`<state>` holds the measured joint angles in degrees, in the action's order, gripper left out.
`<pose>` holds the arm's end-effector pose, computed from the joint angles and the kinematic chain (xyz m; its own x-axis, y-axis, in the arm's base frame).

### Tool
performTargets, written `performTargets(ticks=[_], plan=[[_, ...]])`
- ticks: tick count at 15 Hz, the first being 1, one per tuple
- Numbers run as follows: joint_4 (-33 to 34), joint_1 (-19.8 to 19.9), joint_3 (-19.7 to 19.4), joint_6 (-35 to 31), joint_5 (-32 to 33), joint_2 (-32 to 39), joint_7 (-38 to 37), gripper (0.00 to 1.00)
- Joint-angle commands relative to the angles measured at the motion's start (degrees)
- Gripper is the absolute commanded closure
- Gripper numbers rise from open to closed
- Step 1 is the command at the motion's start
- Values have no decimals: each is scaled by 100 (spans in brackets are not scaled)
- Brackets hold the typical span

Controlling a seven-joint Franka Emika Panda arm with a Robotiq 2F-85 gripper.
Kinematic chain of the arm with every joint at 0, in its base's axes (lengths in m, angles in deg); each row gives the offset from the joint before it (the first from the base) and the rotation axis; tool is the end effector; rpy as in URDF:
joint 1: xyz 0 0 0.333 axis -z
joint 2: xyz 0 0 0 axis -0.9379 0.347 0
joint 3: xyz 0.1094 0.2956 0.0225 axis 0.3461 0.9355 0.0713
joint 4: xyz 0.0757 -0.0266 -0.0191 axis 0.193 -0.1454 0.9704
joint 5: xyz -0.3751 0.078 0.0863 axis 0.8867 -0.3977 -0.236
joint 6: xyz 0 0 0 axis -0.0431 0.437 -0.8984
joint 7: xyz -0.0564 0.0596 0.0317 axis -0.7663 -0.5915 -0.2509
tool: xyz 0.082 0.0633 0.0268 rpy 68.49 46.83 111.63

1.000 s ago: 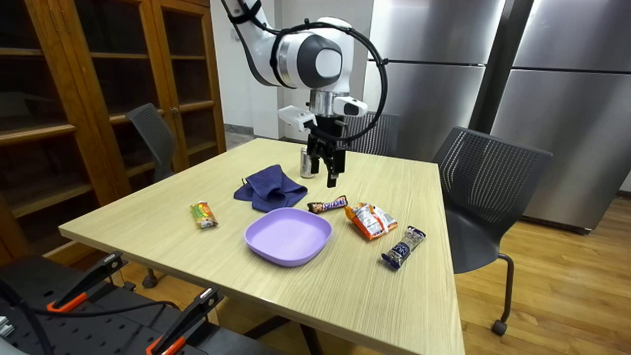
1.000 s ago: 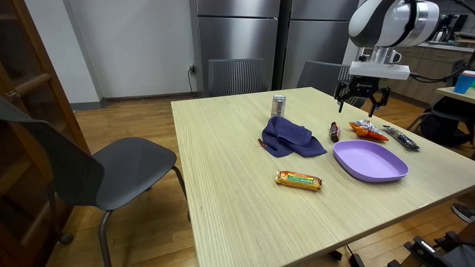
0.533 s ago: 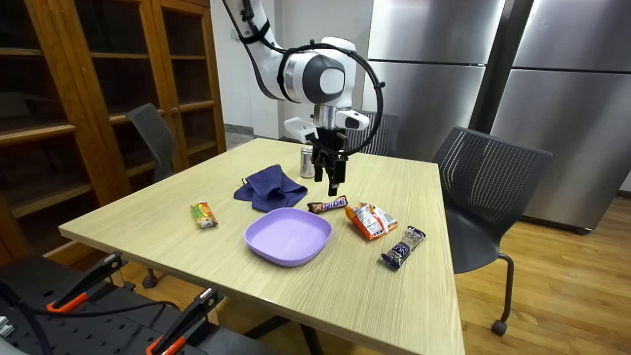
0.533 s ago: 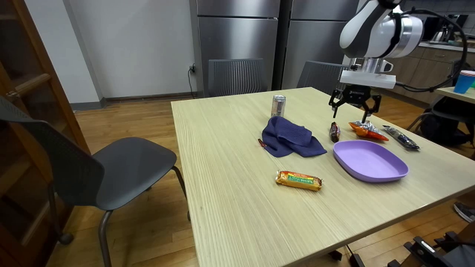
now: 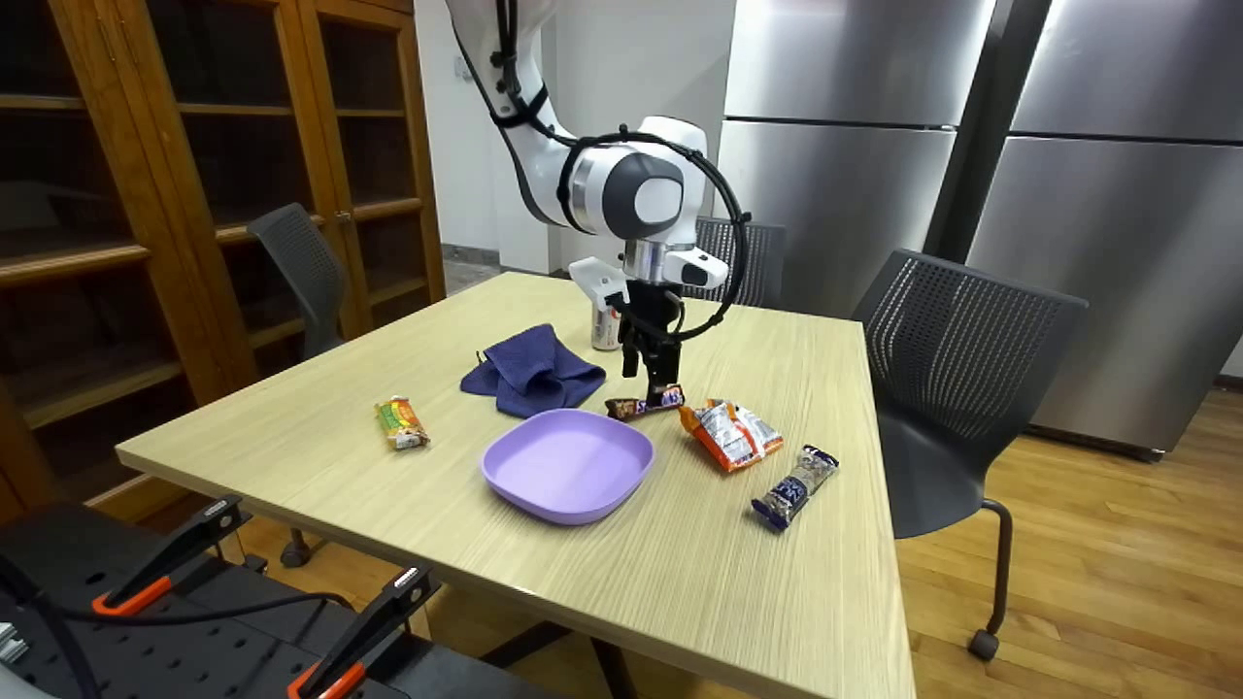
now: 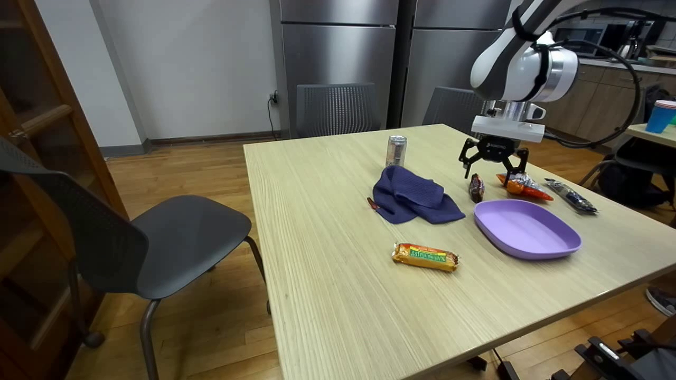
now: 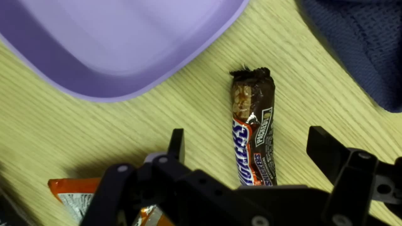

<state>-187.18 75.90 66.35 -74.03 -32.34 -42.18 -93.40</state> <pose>0.6201 -0.1774 0.1276 0.6813 -0.7301 -0.0535 -0.7305 -0.6827 0.0140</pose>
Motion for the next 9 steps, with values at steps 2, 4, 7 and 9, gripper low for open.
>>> performTargets(ticks=[2,4,7,9], plan=[[550,103,93,196,-230,377,-230,0],[675,77,73,183,-282,499,-344,0],[845,71,62,206,-326,643,-462,0],[933,76,60,222,-348,719,-525,0]])
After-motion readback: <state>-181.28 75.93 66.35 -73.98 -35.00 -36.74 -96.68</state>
